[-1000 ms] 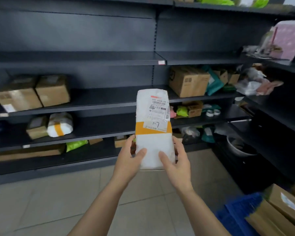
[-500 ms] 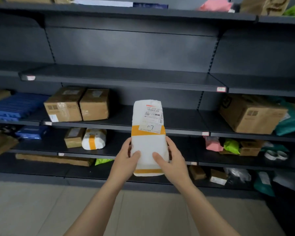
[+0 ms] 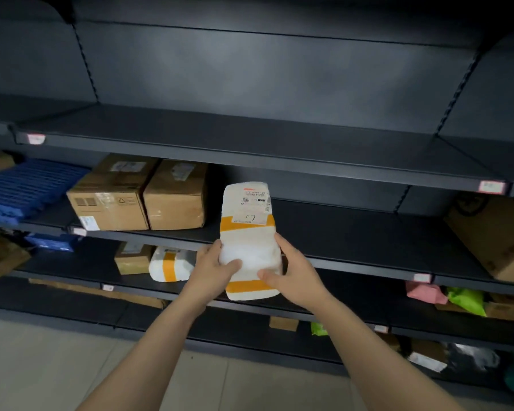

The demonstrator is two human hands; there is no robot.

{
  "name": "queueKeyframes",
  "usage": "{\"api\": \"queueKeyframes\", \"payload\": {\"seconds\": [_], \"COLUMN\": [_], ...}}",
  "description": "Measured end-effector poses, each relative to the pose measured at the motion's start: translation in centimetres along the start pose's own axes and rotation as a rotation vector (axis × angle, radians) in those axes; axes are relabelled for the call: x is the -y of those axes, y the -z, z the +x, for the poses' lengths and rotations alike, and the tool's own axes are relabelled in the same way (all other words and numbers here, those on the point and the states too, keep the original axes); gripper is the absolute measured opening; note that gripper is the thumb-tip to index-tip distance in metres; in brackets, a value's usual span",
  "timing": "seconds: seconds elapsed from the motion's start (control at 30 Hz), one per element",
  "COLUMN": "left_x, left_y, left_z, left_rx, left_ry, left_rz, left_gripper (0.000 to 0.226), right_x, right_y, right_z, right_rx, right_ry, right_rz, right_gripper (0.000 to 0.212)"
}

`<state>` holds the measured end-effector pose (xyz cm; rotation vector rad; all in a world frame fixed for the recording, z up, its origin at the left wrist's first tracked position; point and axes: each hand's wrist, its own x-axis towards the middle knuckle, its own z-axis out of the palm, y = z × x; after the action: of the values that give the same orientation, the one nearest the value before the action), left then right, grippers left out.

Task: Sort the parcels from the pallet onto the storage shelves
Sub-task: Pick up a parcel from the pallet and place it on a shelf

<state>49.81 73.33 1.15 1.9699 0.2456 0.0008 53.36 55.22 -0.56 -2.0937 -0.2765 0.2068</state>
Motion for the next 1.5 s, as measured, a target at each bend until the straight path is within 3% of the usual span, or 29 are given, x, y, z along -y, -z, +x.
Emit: {"api": "queueKeyframes", "payload": {"seconds": [0.23,0.47,0.7,0.93,1.07,1.27,1.5], "left_x": [2.0,5.1,7.9,9.0,9.3,8.8,7.6], "left_y": [2.2,1.6,0.1,-1.5,-1.7,-1.5,-1.7], "left_z": [12.3,21.3,27.1,28.7,28.5,27.2,23.4], "left_rx": [0.086,0.016,-0.073,-0.176,-0.182,-0.16,-0.111], "left_ry": [-0.025,-0.125,-0.198,-0.209,-0.181,-0.156,-0.281], "left_rz": [0.2,0.337,0.584,0.92,1.005,1.178,1.382], "left_gripper": [0.068,0.063,0.057,0.06,0.068,0.081,0.075], "right_x": [-1.8,-4.0,-6.3,-8.0,-8.3,-9.0,-9.1], "right_y": [-2.4,-4.3,-5.3,-6.0,-6.4,-5.1,-2.0], "right_z": [12.5,21.4,26.8,28.7,28.7,27.0,21.2], "right_rx": [-0.027,-0.029,-0.097,-0.117,-0.112,-0.068,-0.111], "right_ry": [-0.054,-0.054,0.094,0.249,0.261,0.146,0.064], "right_rz": [-0.008,0.0,-0.338,-0.586,-0.613,-0.724,-0.924], "right_gripper": [0.083,0.078,0.053,0.053,0.054,0.075,0.073]}}
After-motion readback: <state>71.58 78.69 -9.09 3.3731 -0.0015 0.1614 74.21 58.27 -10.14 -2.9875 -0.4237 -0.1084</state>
